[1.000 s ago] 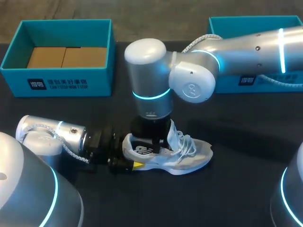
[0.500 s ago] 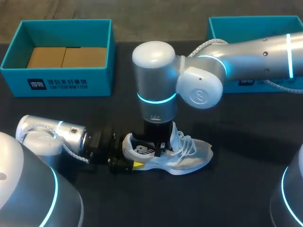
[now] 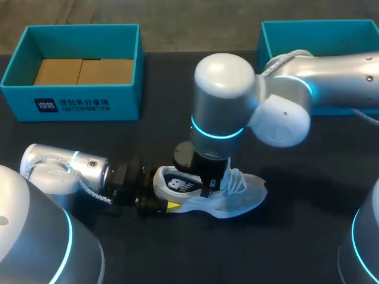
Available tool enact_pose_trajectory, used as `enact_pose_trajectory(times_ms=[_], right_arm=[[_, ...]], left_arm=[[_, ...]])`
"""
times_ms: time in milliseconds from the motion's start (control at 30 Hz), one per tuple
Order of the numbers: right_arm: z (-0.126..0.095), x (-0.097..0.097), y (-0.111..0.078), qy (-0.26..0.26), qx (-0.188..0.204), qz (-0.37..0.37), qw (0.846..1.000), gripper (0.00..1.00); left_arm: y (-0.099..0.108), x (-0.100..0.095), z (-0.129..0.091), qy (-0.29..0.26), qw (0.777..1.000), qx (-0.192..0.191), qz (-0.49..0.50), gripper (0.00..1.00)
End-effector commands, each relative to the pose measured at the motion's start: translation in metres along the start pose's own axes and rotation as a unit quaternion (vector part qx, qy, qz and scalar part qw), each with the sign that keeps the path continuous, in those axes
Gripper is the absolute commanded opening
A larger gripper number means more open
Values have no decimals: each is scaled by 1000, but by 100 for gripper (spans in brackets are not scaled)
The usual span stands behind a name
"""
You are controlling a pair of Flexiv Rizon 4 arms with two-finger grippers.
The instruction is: Take the shoe out of the shoebox, open the shoe tongue, remove and reinsert the insole, then place the shoe into the shoebox
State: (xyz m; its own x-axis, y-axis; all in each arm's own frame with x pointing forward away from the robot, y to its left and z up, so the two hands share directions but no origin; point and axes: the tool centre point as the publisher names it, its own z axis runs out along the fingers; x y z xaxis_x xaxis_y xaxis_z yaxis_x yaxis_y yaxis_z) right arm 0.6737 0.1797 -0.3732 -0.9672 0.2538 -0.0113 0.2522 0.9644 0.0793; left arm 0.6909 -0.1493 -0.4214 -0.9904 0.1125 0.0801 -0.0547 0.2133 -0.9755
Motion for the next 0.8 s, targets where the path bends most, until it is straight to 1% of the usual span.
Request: enact_pose_trajectory(times_ms=[33, 167, 200, 333, 500, 600, 700, 800], right_arm=[[-18, 4, -12, -9, -64, -2, 998, 0], [-19, 1, -13, -11, -91, -3, 996, 0], [-19, 1, -14, -11, -103, -7, 995, 0], [-21, -1, -13, -12, -117, -12, 993, 0], [-24, -3, -10, -14, -152, -33, 988, 0], [-29, -3, -2, -15, -145, -51, 988, 0], [-33, -2, 7, -15, -128, -71, 989, 0], [-36, -1, 12, -17, -118, -83, 989, 0]], left_arm=[[1, -1, 0, -1, 1000, -1, -1, 0], [1, -1, 0, -1, 1000, -1, -1, 0], [1, -1, 0, -1, 1000, -1, -1, 0], [1, -1, 0, -1, 1000, -1, -1, 0], [1, -1, 0, -1, 1000, -1, -1, 0], [1, -1, 0, -1, 1000, -1, -1, 0], [1, -1, 0, -1, 1000, -1, -1, 0], [1, -1, 0, -1, 1000, -1, -1, 0]])
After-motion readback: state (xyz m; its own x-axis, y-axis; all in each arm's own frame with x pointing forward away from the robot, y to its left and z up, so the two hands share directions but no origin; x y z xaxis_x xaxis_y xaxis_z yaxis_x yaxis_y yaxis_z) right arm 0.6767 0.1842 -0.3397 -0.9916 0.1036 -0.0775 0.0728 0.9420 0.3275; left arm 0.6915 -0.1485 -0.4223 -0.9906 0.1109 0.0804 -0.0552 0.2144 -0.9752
